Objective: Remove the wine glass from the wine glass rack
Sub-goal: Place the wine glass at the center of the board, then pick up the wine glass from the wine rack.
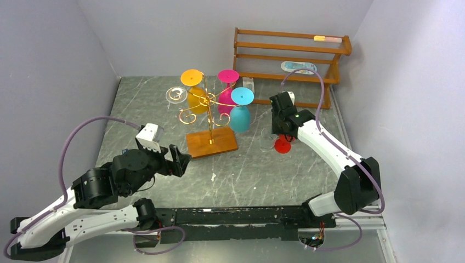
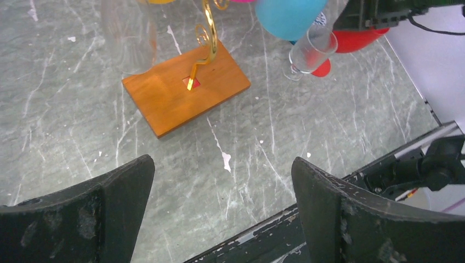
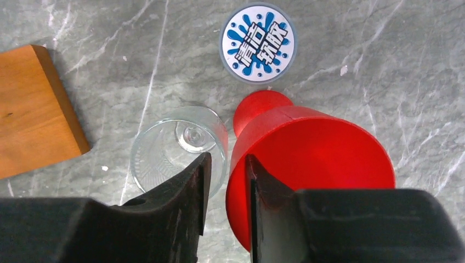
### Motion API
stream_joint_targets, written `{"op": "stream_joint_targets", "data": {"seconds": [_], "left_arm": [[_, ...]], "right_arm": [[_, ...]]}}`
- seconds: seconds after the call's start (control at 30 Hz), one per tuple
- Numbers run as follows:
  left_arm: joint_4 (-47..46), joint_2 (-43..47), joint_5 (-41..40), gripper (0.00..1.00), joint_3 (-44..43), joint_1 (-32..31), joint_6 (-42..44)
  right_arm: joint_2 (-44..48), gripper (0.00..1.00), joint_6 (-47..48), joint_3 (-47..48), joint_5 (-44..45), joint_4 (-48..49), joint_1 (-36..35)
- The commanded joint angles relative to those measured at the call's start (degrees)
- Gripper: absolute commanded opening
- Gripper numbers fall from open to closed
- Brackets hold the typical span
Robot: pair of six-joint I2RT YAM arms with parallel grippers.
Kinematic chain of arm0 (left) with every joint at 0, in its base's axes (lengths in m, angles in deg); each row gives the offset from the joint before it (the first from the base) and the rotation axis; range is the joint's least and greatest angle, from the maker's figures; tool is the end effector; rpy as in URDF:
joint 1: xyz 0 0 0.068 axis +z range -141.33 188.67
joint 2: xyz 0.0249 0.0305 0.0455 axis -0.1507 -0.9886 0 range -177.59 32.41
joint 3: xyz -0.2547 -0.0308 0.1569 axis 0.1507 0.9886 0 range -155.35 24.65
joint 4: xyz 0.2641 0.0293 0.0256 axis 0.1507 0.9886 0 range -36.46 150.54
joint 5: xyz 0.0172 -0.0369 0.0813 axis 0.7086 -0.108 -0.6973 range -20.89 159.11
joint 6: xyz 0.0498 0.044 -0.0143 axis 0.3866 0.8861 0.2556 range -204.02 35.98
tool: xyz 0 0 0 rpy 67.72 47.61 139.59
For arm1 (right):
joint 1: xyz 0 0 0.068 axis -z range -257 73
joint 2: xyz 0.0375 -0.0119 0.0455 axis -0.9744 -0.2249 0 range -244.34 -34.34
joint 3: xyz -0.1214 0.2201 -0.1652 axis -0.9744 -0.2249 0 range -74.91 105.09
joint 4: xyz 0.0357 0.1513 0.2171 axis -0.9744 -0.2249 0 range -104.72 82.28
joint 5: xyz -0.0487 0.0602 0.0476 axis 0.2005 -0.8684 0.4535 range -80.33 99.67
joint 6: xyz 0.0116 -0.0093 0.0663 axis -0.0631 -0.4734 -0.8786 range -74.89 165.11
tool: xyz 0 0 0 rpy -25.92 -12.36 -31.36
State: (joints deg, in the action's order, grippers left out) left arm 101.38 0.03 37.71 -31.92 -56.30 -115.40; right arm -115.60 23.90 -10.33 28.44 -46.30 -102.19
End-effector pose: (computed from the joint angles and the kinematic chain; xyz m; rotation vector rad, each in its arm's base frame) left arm 0.0628 -0.0673 0.3795 0.2184 1.9518 -0.5791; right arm 0.2832 0.1138 0.2851 0.0418 2.4633 -0.0706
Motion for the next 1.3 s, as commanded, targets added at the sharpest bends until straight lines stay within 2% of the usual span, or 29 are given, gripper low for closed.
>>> {"op": "stream_joint_targets", "data": {"seconds": [0.0, 0.13, 0.3, 0.43, 0.53, 0.7, 0.9, 1.27], "left_arm": [[1.61, -4.04, -4.99, 1.00, -2.62, 0.15, -2.67], [3.55, -8.52, -6.20, 1.00, -5.53, 0.10, -4.01], [4.54, -4.32, -10.07, 1.00, -6.39, 0.11, -6.52], [3.56, -2.91, -11.12, 1.00, -6.56, 0.11, -5.27], [5.39, -6.18, -11.39, 1.00, -9.30, 0.11, -4.23], [2.90, -10.33, -10.29, 1.00, -14.27, 0.10, -1.49], [3.22, -17.63, -11.59, 1.00, -26.89, 0.11, 1.83], [0.30, -30.58, -18.34, 1.00, -43.47, 0.38, 12.99]], "right_arm": [[1.39, 0.36, -0.58, 3.38, 0.46, -1.58, 0.31], [3.09, 0.48, -0.70, 5.72, 1.22, -3.15, 0.30], [6.22, 0.59, -0.67, 7.23, 0.78, -4.49, 0.27], [10.19, 0.62, -1.28, 6.95, -2.56, -4.91, 0.27], [13.95, 0.65, -2.03, 5.24, -4.98, -4.74, 0.27], [20.21, 0.68, -3.58, 2.92, -7.02, -5.38, 0.31], [23.85, 0.70, -4.39, 2.04, -9.11, -7.34, 0.31], [25.54, 0.72, -5.57, 4.13, -12.88, -8.54, 0.32]]}}
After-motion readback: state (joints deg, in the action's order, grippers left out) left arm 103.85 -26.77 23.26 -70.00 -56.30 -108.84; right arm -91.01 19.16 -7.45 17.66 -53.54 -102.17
